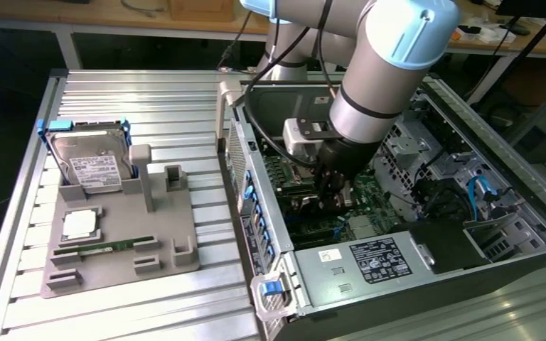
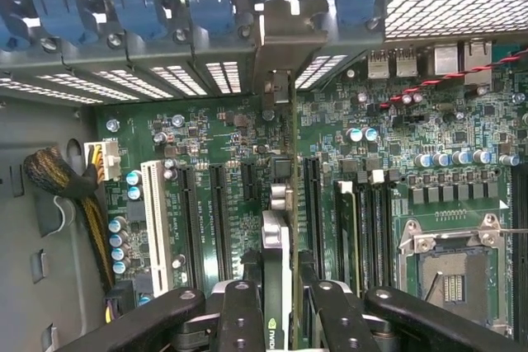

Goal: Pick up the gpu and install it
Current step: 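Insert the gpu into the slot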

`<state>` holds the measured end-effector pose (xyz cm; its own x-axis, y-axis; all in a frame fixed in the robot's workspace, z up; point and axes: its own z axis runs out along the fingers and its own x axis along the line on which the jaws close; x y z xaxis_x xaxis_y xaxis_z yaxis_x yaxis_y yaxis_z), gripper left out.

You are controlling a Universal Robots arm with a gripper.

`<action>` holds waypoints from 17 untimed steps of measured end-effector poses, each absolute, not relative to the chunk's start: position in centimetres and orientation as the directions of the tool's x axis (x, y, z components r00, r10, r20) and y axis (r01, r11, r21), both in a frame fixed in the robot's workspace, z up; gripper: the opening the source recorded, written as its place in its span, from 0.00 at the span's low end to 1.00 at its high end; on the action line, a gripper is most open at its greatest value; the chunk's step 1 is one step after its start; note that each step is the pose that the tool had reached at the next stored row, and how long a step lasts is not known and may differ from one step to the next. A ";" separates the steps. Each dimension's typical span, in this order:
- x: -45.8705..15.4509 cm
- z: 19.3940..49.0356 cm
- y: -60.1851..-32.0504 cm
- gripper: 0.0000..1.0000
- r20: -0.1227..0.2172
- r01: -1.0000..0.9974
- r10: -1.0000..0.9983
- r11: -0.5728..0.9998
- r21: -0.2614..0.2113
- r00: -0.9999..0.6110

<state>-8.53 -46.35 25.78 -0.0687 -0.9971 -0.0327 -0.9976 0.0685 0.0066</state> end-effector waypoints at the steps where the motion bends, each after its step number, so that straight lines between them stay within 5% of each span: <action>1: -8.5 25.7 -46.3 0.27 -0.033 -0.998 -0.997 0.068 0.007 -0.069; 17: -8.0 26.1 -46.3 0.27 -0.032 -0.998 -0.997 0.065 0.007 -0.065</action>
